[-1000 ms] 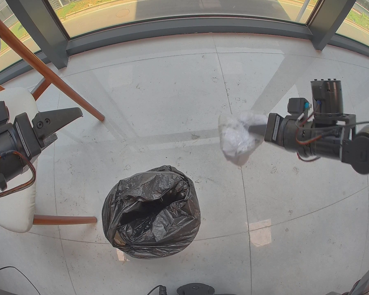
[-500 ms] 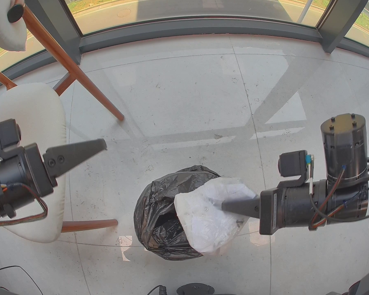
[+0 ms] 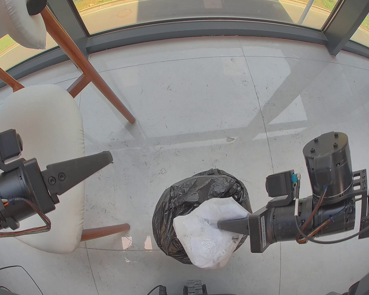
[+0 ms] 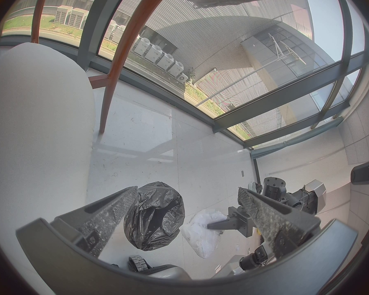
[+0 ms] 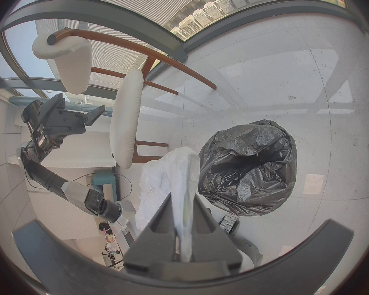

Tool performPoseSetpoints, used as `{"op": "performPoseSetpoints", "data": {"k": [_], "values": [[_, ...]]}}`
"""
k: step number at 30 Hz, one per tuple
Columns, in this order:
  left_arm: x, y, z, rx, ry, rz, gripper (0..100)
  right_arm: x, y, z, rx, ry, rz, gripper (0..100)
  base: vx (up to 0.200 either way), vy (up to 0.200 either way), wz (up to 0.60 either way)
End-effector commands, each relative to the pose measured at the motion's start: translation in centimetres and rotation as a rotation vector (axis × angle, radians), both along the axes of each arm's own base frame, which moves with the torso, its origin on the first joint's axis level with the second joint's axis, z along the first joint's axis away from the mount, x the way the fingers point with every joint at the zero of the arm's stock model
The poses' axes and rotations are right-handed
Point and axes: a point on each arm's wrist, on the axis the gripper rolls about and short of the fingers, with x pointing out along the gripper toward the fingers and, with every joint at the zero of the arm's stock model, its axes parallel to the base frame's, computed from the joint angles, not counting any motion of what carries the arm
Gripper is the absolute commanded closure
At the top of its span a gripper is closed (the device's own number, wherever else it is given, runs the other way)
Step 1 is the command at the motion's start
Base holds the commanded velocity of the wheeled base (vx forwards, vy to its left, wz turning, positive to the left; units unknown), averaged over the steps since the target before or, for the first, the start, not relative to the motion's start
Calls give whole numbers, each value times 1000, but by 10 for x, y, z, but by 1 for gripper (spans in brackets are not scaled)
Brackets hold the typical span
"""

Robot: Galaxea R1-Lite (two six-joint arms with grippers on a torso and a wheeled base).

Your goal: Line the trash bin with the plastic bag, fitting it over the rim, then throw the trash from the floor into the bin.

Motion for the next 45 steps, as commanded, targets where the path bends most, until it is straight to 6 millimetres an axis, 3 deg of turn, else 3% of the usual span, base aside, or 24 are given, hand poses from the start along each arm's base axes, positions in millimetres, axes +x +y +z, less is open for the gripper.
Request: {"op": "performPoseSetpoints", "data": {"k": [1,10,15,17,18,19,22,28,31,36,41,45], "values": [[0,0,-1,1,2,3,0,-1,-3,-3,-8,6,-5,0,0,0,0],[1,1,-1,3,1,16,0,-6,-13,4,18,-7,-21,0,0,0,0],[4,8,6,-27,-44,64,0,2,-36,13,39,-39,-119,0,0,0,0],[1,19,13,-64,-98,119,0,9,-69,24,68,-87,-255,0,0,0,0],[1,19,13,-64,-98,119,0,9,-69,24,68,-87,-255,0,0,0,0],[1,29,15,-68,-113,184,0,10,-100,33,89,-128,-378,0,0,0,0],[-2,45,15,-69,-133,286,0,2,-140,39,110,-182,-547,0,0,0,0],[-15,72,-1,-12,-149,535,0,-38,-194,46,101,-338,-811,0,0,0,0],[-23,78,-19,94,-150,650,0,-61,-203,44,94,-407,-869,0,0,0,0],[-59,83,-19,94,-251,681,0,-116,-203,45,118,-597,-900,0,0,0,0],[-88,92,-28,137,-249,889,0,-156,-204,-1,17,-714,-933,0,0,0,0],[-114,95,-46,147,-233,916,0,-180,-203,-44,-34,-804,-905,0,0,0,0]]}}
